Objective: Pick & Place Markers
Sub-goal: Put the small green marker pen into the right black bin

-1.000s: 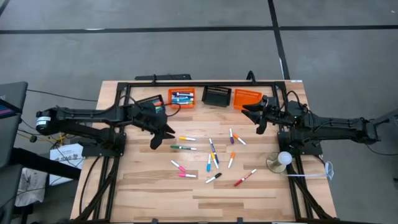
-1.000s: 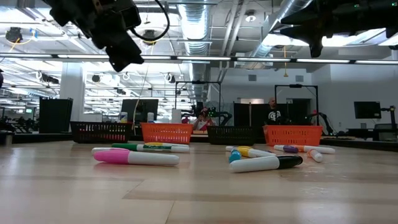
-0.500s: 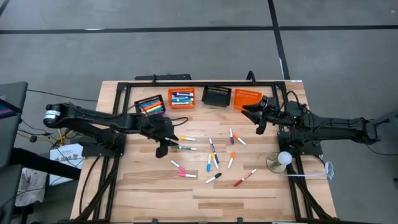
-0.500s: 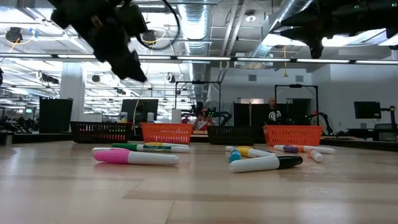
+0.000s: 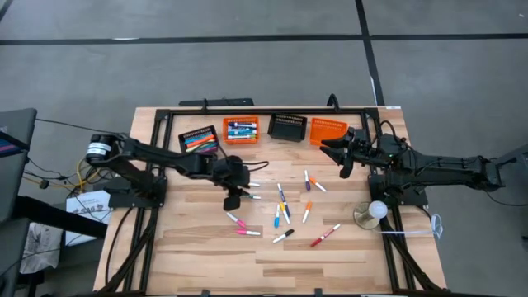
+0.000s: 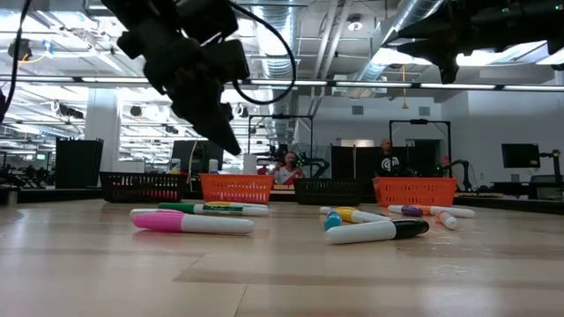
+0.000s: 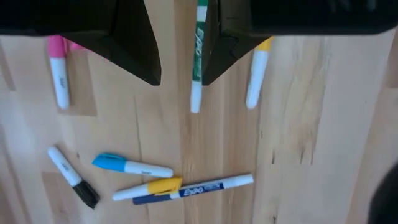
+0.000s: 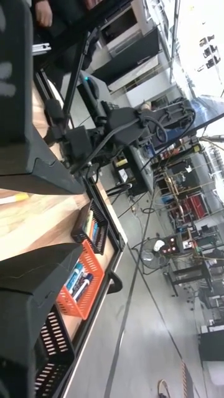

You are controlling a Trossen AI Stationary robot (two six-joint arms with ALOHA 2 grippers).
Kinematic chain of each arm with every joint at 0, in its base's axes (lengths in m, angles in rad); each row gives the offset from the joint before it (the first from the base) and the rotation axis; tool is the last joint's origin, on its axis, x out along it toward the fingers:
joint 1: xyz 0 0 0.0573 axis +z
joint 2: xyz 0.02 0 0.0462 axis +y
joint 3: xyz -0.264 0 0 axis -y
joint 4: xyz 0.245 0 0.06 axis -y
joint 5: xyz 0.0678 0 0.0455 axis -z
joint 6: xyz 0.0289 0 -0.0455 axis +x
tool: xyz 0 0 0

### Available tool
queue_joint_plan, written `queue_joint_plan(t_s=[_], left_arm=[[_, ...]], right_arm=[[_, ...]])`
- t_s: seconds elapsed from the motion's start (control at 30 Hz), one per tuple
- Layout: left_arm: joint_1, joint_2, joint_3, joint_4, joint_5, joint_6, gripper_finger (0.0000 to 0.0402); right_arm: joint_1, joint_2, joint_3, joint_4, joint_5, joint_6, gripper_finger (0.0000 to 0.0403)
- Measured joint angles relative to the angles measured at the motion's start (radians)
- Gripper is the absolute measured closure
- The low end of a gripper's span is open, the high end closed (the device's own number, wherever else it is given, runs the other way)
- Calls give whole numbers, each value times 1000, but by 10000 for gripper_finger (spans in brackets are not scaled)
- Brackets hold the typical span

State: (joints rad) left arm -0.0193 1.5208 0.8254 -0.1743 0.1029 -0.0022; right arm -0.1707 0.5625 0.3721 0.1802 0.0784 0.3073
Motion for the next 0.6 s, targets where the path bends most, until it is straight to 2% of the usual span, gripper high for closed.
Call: queue_joint_plan(t_s=[0.6], left_arm=[[-9,45,23,-23,-3,-74,286]], right_arm=[[0,0,0,-1,-4,14,278]])
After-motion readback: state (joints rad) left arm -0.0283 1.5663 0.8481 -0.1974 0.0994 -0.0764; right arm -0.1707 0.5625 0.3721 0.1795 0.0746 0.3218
